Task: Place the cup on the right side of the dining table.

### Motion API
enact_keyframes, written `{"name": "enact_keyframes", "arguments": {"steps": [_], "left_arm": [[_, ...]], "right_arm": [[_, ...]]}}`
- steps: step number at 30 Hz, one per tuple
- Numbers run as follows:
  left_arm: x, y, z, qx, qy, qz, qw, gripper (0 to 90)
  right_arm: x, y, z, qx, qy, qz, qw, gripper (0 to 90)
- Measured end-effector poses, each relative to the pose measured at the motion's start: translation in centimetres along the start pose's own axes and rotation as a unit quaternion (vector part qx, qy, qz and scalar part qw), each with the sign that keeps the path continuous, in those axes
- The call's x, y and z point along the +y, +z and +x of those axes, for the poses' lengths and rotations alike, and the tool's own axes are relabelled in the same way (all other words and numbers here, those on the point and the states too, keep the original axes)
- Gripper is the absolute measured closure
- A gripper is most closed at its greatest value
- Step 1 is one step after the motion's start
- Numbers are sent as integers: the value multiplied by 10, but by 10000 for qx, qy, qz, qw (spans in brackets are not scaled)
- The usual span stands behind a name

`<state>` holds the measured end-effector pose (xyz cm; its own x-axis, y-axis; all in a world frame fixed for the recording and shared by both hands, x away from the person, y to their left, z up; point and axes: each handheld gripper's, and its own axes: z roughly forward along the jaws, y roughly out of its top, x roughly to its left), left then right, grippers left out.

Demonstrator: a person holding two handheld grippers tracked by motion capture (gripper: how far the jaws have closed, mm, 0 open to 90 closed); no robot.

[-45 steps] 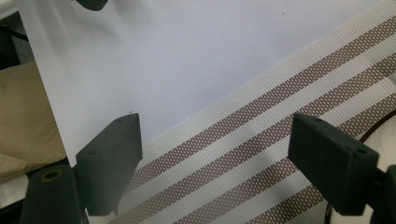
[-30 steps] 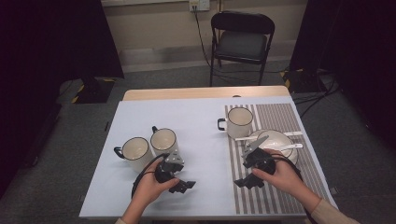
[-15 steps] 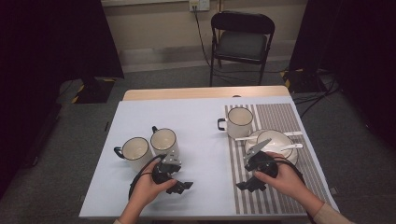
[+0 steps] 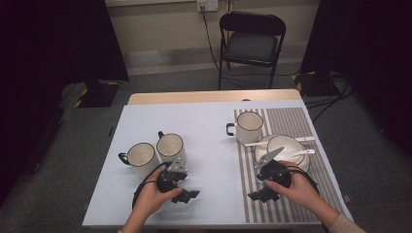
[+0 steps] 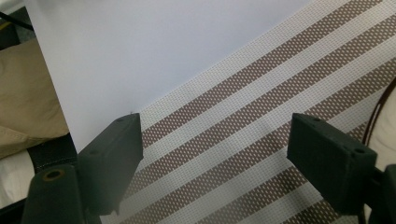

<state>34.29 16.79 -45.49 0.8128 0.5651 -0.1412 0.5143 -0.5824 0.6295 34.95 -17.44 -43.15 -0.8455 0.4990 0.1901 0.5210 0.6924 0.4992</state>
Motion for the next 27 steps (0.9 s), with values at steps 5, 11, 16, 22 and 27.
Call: {"name": "enact_keyframes", "arguments": {"steps": [5, 11, 16, 22, 27], "left_arm": [[-2, -1, 0, 0, 23, 23, 10000, 189], [-5, -3, 1, 15, -10, 35, 10000, 188], [-8, -4, 1, 23, -49, 24, 10000, 188], [-10, -6, 2, 33, -27, 47, 10000, 188], [-12, -7, 1, 39, -9, 55, 10000, 188]], "right_arm": [[-3, 0, 0, -7, 10, 16, 10000, 175], [-6, 0, -1, 9, 12, 27, 10000, 175], [-10, -1, -2, -15, 33, 57, 10000, 175], [-14, -3, -3, -8, 52, 19, 10000, 175], [-17, -3, -3, 3, 60, 40, 10000, 175]]}}
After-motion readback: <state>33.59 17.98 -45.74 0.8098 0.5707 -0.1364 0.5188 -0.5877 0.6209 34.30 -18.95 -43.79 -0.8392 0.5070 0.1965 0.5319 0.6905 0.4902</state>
